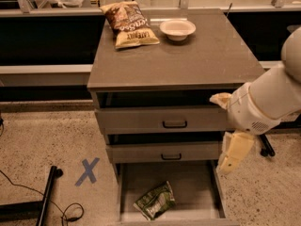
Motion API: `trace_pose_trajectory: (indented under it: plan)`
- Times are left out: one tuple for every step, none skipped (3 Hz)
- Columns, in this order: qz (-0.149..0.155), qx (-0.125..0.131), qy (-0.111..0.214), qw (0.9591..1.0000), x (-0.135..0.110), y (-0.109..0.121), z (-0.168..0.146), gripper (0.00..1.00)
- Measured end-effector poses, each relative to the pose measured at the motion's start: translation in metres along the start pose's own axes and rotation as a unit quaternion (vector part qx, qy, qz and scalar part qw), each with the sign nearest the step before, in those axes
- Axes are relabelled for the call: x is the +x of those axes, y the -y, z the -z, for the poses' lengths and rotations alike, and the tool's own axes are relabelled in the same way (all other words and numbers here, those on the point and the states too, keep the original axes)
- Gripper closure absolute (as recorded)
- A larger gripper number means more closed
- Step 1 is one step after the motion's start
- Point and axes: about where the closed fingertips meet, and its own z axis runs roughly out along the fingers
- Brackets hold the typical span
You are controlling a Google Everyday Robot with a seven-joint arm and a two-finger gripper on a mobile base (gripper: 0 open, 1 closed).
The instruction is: Pick green jalapeno chip bag from bottom drawer and place on counter
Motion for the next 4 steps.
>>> trace_pose_trajectory:
  plan:
    - [-0.002,0.009,-0.007,0.9999,0.002,0.002,0.000,0.00]
    - [-0.021,-0.015,-0.036,0.9990,0.021,0.006,-0.041,0.00]
    - [-0.038,-0.057,-0.035,0.9970,0.047,-0.013,-0.110,0.00]
    - [-0.031,-0.088,0.025,0.9954,0.079,-0.045,-0.180,0.00]
